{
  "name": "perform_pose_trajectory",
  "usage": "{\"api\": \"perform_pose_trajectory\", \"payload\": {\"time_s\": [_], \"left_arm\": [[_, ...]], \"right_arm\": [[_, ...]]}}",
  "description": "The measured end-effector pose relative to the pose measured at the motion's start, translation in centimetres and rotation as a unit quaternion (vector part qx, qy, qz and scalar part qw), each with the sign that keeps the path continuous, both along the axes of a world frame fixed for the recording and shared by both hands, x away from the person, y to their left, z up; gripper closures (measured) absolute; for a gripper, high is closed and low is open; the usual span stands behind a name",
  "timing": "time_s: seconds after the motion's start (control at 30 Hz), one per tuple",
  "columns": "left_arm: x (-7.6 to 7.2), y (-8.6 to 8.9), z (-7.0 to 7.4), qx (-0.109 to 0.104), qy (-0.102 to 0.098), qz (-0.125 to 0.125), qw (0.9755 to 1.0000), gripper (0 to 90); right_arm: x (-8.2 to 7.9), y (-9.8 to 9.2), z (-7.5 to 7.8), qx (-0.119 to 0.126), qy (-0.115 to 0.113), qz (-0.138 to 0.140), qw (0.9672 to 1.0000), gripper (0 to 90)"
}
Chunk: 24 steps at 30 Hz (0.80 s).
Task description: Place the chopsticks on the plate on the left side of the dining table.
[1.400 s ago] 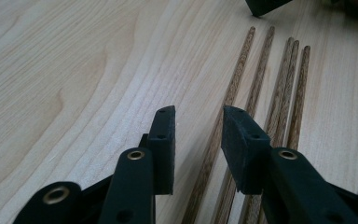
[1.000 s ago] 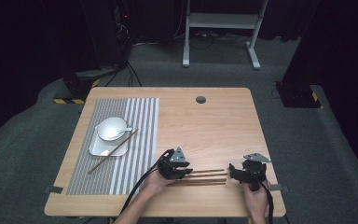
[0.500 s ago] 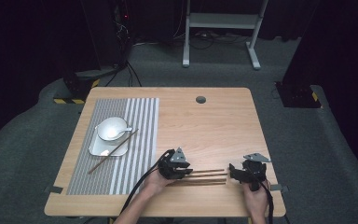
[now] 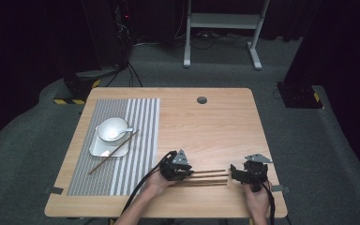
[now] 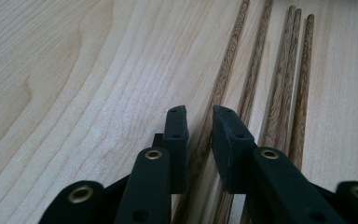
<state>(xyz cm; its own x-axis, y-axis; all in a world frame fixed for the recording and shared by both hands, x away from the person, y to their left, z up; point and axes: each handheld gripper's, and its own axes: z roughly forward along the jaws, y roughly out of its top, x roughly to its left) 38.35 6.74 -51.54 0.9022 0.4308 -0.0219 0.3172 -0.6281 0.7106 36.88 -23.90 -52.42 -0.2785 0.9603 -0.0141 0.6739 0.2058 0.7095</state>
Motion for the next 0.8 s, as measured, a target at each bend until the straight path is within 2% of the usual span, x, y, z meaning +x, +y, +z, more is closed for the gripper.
{"api": "perform_pose_trajectory", "payload": {"time_s": [0.2, 0.53, 0.8], "left_arm": [[0.08, 0.0, 0.05, 0.009, -0.009, -0.01, 0.9999, 79.3], [0.27, 0.09, -0.02, 0.008, -0.016, -0.031, 0.9994, 83.5], [0.26, 0.06, 0.04, 0.015, -0.027, -0.043, 0.9986, 84.1]], "right_arm": [[0.01, -0.01, 0.0, 0.0, 0.0, 0.001, 1.0, 13.8], [0.01, -0.01, 0.0, -0.001, 0.0, 0.001, 1.0, 13.8], [0.0, 0.0, 0.0, 0.0, 0.0, 0.0, 1.0, 13.8]]}}
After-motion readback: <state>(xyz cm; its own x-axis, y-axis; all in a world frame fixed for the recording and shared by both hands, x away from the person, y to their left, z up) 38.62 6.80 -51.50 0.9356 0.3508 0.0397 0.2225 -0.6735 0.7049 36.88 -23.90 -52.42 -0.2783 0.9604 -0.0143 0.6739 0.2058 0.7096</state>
